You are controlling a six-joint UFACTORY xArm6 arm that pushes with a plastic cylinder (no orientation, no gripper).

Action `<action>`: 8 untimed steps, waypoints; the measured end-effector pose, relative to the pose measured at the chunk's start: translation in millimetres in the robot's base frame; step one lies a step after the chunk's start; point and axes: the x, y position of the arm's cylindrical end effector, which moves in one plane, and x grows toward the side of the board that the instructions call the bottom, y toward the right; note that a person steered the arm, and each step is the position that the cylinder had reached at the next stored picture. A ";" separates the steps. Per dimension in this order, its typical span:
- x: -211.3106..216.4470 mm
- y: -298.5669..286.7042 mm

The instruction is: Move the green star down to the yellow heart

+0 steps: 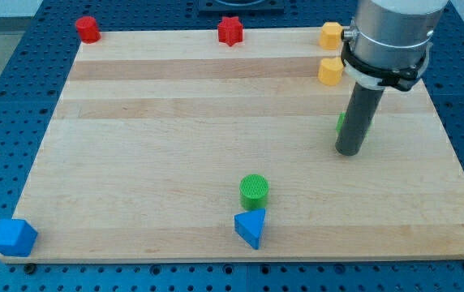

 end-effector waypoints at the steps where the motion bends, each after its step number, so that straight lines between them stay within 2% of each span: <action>1: 0.0 0.3; 3: 25.6 30.0; 5: 27.4 43.9; 8: 27.4 34.0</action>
